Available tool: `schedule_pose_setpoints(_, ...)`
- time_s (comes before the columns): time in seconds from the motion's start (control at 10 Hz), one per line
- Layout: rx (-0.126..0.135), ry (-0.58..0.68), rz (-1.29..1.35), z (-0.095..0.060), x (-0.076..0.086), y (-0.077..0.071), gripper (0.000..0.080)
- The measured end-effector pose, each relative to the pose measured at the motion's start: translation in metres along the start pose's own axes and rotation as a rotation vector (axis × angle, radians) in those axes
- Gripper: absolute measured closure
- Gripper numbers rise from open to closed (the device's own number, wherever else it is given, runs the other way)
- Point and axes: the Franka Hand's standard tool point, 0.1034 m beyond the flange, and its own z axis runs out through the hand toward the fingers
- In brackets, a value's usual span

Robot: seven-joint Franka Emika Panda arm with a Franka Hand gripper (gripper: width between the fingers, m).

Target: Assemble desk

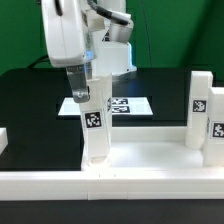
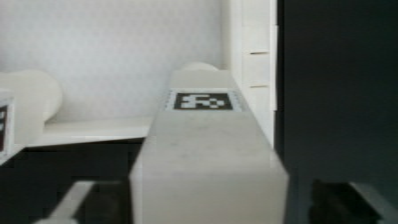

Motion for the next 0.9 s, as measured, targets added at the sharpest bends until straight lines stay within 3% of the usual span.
schedule_pose_setpoints(0.1, -0.019, 0.018, -0.128, 0.0, -0.004, 0.0, 0.0252)
schedule_pose_setpoints(0.2, -0.04, 0.032, -0.314, 0.002, -0.01, 0.0, 0.0171)
schedule_pose_setpoints(0.3, -0.057, 0.039, -0.488, 0.004, -0.016, 0.002, 0.0156)
schedule_pose_setpoints(0.4, -0.042, 0.054, -0.501, 0.004, -0.018, 0.002, 0.0156)
schedule_pose_setpoints(0.6, -0.05, 0.054, -0.636, 0.004, -0.015, 0.003, 0.0151)
schedule_pose_setpoints(0.9, -0.068, 0.069, -1.058, 0.0, -0.015, -0.001, 0.015)
